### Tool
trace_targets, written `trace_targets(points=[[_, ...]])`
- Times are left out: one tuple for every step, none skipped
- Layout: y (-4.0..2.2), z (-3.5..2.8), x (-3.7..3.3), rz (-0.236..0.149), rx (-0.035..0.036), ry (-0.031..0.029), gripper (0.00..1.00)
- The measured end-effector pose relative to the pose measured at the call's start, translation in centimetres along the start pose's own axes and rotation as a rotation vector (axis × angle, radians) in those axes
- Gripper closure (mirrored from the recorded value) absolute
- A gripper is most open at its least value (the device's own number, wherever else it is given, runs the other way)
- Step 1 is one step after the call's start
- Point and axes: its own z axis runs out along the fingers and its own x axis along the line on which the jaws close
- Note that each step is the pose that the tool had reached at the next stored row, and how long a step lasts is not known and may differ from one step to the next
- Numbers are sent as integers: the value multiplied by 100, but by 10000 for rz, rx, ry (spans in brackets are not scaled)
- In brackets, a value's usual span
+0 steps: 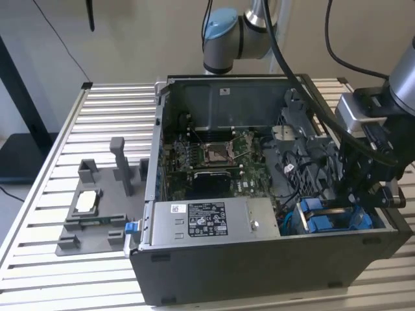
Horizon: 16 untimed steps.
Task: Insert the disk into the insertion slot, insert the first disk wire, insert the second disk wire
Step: 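Insert the first disk wire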
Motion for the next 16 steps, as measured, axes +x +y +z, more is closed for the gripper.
trace_targets(points=[[0, -20, -3, 3, -1, -7, 73], [0, -68, -9, 4, -1, -6, 73], [1, -113, -14, 5, -1, -4, 73], [1, -158, -20, 5, 0, 0, 73], [1, -200, -25, 4, -1, -4, 73], [1, -240, -30, 5, -1, 0, 73], [1, -260, -33, 2, 5, 0, 73], [2, -280, -37, 1, 19, -2, 73], [2, -304, -41, -1, 29, -4, 73], [3, -337, -45, -1, 38, -3, 73], [4, -366, -48, -1, 42, -6, 73], [4, -398, -52, -2, 47, -7, 73], [4, -432, -56, -3, 54, -9, 73], [5, -459, -60, -4, 63, -10, 73], [5, -482, -63, -2, 73, -12, 73], [5, -494, -64, 0, 82, -13, 73]])
